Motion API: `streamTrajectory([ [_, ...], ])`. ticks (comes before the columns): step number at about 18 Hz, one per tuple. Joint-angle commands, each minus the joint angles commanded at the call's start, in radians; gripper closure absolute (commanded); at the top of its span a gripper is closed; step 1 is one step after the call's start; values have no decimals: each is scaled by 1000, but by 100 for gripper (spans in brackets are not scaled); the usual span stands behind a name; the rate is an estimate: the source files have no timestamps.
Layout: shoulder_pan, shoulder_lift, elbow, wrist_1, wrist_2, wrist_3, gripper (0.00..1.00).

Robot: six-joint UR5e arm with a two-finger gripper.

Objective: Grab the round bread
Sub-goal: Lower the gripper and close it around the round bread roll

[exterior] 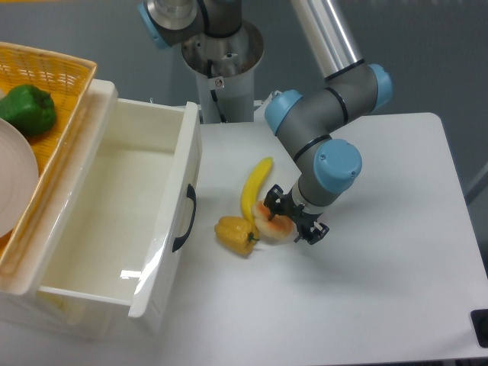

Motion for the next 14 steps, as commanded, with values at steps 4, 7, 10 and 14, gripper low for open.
streamTrajectory([
  [4,0,0,3,-2,2,2,100],
  [7,5,3,12,-43,-2,-2,49],
  [10,14,11,28,-81,-5,-2,22],
  [14,6,17,17,-83,-8,-12,0],
])
